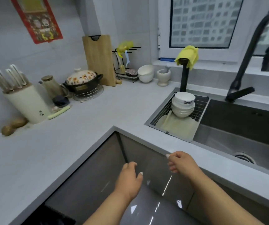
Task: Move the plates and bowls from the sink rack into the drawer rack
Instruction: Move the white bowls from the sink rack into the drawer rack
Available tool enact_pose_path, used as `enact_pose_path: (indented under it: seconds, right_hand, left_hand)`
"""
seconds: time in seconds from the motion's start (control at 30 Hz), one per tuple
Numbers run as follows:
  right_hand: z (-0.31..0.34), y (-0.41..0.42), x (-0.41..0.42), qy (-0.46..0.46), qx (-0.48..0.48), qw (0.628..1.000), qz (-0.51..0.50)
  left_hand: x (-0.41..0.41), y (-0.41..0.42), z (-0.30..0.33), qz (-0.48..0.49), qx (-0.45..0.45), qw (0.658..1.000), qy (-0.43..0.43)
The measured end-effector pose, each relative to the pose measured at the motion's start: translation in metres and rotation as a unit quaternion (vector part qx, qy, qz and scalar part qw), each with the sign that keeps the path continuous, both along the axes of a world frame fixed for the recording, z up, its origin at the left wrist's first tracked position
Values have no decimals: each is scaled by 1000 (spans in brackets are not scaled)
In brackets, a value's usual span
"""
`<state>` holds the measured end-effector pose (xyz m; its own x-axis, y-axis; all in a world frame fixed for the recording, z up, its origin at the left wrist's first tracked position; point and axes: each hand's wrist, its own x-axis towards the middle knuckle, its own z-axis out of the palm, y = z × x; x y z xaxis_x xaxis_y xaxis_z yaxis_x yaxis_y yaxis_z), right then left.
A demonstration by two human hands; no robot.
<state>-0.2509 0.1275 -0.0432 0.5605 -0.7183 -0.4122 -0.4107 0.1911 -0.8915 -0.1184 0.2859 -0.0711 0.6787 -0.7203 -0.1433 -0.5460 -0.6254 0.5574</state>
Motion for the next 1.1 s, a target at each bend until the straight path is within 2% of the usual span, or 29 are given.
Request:
enact_pose_path:
  seconds: [0.3, 0.43, 0.57, 0.7, 0.87, 1.1]
  right_hand:
    - [2, -70, -10, 26, -2, 995, -97]
    - [1, -106, 4, 39, -7, 990, -133]
    - [-1, -146, 33, 15, 7, 984, -180]
    - [-2, -190, 70, 26, -14, 977, -212]
    - [-3, -243, 115, 80, -81, 971, -210]
    - [-14, -311, 156, 178, -150, 956, -177]
  left_hand:
    - [28, -104, 5, -61, -24, 997, -27]
    - [51, -157, -2, -89, -37, 995, -27]
    - [86, -204, -12, -116, -46, 990, -60]
    - [120, -248, -24, -173, 0, 979, -104]
    - [146, -279, -40, -245, 46, 950, -186]
    - [160, -288, -52, -278, 36, 937, -208]
